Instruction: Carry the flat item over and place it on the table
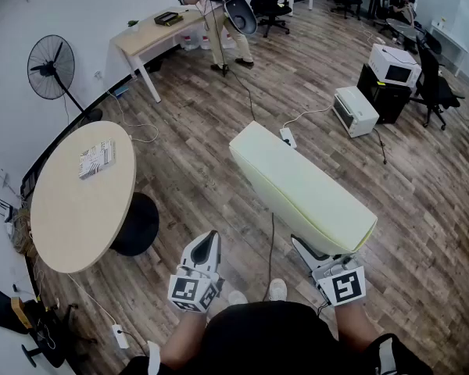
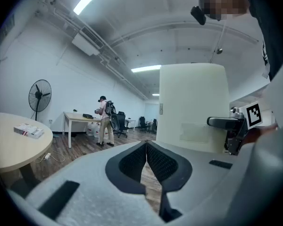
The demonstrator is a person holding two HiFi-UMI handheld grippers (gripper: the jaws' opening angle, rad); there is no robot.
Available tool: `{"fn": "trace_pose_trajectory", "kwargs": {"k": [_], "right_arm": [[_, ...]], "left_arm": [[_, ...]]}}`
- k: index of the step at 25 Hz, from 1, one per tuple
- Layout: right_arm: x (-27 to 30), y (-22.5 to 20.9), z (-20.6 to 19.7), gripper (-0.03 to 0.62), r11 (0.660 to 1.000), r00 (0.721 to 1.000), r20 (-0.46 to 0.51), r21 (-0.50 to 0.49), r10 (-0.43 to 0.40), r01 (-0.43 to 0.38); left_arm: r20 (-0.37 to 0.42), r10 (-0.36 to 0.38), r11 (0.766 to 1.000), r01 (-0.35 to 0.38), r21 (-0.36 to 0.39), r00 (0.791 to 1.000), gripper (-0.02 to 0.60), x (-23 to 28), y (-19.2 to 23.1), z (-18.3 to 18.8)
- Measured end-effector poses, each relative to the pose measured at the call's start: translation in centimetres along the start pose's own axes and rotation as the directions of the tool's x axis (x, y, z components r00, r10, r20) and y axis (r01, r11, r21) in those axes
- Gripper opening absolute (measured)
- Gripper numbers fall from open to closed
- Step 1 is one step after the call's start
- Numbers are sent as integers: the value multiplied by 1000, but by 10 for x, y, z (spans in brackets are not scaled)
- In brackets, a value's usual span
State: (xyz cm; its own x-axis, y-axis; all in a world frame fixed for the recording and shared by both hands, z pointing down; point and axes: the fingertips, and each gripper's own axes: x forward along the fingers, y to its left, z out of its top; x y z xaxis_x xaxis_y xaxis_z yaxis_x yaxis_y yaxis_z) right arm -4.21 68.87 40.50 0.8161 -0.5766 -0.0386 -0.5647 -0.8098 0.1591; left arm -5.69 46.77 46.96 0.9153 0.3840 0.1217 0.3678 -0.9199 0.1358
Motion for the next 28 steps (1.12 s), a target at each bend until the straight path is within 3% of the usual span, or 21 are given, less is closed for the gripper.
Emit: {"fn": "trace_pose_trajectory", "kwargs": {"k": [9,15,25,28], "right_arm": [[9,12,1,425,1000,1000,0,1,-5,5],[12,17,20,425,997,997,65,74,-30,25],[58,74,33,413,996,997,82,89,-2,-5],[76,87,35,413,996,996,88,87,22,-30]], "left_arm": [[-6,1,1000,-1,16,1000,8,-8,16,-3],[10,-20,999,20,27,1000,8,-12,25,3],[61,-36,999,35,15,997,8,-27,74,18],[60,-3,1000,3,5,998,8,-37,96,15]]}}
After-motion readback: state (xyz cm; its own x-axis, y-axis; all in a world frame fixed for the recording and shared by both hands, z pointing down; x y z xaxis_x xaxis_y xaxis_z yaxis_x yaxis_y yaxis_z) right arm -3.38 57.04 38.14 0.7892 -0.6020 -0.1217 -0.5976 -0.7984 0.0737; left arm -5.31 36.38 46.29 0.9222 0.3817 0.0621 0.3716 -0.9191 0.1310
